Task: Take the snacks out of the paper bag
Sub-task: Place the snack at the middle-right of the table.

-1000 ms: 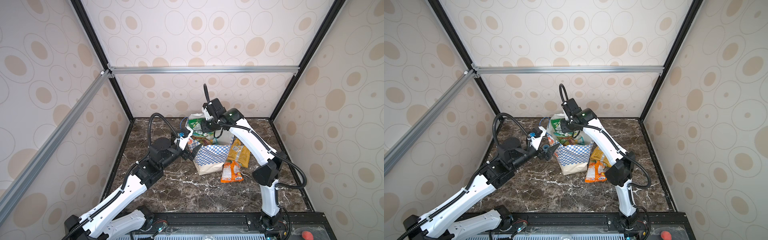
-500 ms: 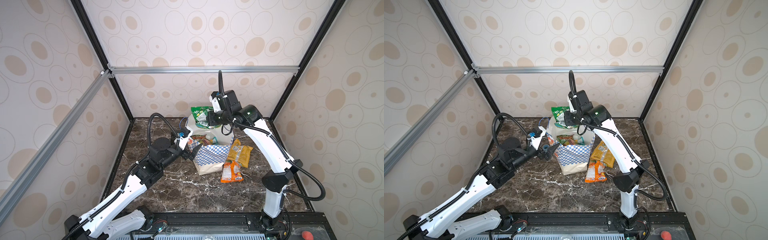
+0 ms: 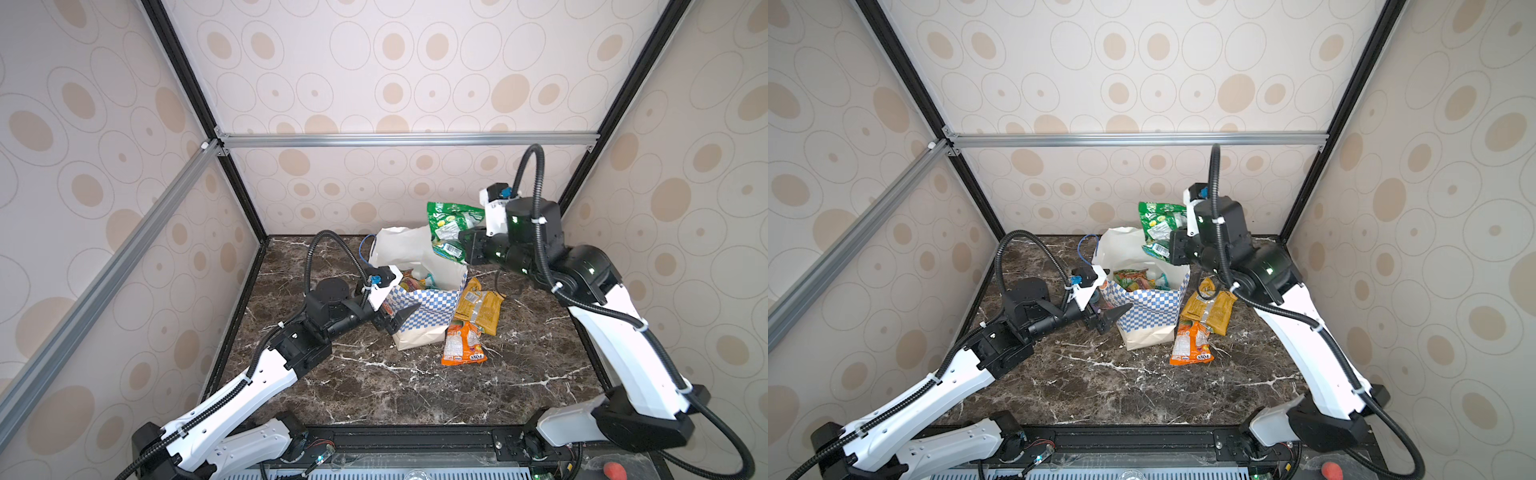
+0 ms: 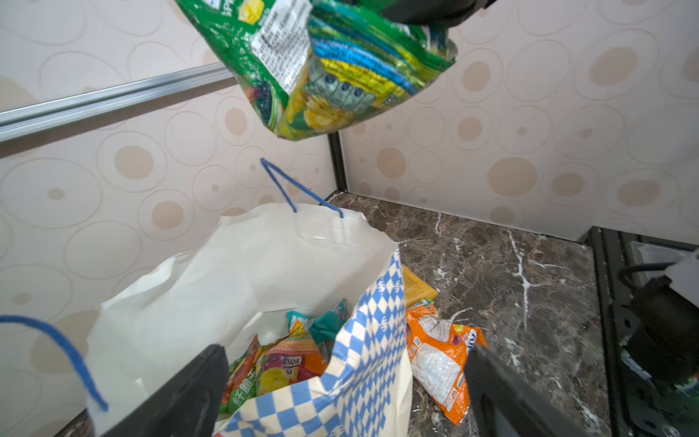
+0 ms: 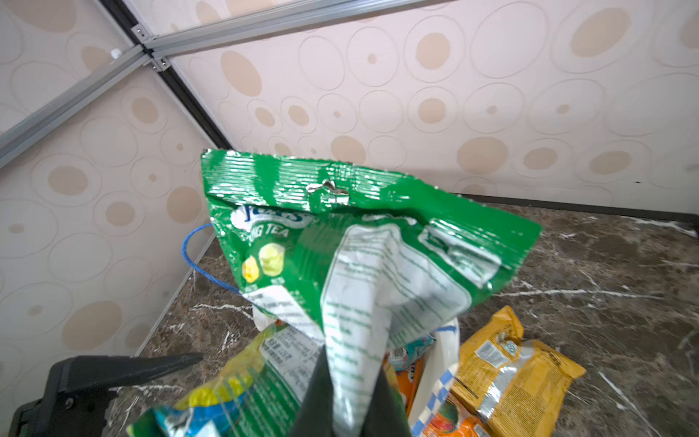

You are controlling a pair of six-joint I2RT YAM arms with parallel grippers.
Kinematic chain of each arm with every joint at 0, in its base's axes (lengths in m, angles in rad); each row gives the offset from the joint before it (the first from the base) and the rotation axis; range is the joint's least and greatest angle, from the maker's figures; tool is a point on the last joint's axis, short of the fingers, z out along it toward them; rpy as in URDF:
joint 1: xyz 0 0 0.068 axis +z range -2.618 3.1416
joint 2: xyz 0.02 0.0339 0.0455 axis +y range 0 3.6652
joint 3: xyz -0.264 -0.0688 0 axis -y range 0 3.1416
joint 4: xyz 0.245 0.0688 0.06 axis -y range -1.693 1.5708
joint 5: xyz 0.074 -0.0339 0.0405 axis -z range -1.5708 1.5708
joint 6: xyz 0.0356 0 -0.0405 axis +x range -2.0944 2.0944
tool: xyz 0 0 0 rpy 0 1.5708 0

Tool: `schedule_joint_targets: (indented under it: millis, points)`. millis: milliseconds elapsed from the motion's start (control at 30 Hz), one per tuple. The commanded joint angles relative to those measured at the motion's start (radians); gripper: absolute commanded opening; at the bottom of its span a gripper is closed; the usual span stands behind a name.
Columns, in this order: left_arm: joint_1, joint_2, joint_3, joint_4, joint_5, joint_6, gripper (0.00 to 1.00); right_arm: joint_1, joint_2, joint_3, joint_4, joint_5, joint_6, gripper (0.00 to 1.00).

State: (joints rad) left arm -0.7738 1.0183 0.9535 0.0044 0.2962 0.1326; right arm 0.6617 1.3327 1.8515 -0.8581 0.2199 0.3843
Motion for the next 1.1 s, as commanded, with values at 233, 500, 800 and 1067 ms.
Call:
schedule_joint_targets:
  millis: [233,500,800,1067]
  points:
    - [-0.138,0.061,0.039,-0.043,0.002,0.069,0.98,-0.02,-0.347,-0.523,0.133,0.386,0.214,0.0]
    - [-0.162,0.066,0.033,-0.04,-0.071,0.072,0.98,-0.084,-0.418,-0.873,0.135,0.394,0.399,0.0]
    - [-0.174,0.074,0.03,-0.044,-0.122,0.082,0.98,-0.179,-0.303,-1.159,0.282,0.22,0.552,0.0]
    - [-0.18,0.083,0.031,-0.049,-0.136,0.085,0.98,-0.201,-0.18,-1.272,0.371,0.164,0.621,0.1]
